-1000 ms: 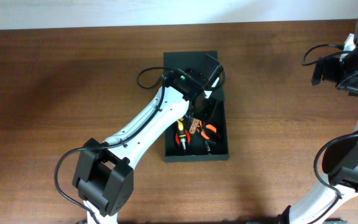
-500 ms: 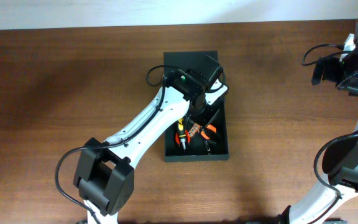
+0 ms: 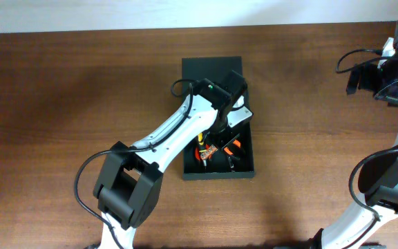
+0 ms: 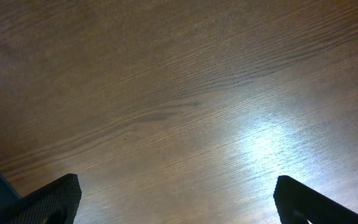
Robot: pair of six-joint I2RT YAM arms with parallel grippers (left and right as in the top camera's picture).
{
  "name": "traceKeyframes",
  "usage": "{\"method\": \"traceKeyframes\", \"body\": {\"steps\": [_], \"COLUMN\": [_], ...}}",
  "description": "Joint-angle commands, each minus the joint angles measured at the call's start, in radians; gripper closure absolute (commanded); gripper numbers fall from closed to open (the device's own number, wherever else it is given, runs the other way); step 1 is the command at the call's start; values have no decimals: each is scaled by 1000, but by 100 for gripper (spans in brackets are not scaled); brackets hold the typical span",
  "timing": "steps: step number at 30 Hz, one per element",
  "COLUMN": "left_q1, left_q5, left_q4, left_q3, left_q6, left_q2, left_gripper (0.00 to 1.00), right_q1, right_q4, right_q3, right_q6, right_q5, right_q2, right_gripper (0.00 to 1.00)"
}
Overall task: Pack container
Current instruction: 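Lower the socket rail into the box and open the left gripper, then raise the left gripper and retract it to the upper left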
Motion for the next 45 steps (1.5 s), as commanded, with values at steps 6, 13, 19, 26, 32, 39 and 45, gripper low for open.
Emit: {"method": "traceKeyframes", "body": {"steps": [6, 13, 19, 26, 32, 39, 45], "left_q1": [-4, -4, -4, -4, -4, 1, 45], "left_q5": [37, 37, 29, 16, -48, -72, -73], "left_q4": [26, 98, 116, 120, 123, 21, -110], "left_q3": [-16, -54, -61, -60, -16, 233, 556], "left_q6": [39, 39, 39, 39, -29, -74, -74], "left_q2": [2, 2, 6, 7, 7, 3, -3], "left_gripper": [81, 75, 74, 54, 39, 29, 1], "right_q1": [-3, -3, -3, -3, -3, -3, -3], "right_q4": [0, 0, 0, 0, 0, 0, 0], "right_q3": [-3, -3, -3, -3, -3, -3, -3], "right_q6": [8, 8, 8, 8, 8, 8, 8], "right_q5": [-5, -5, -5, -5, -5, -5, -5], "right_q2": [-7, -7, -7, -7, -7, -7, -7], "right_gripper": [1, 1, 1, 1, 1, 1, 1]}}
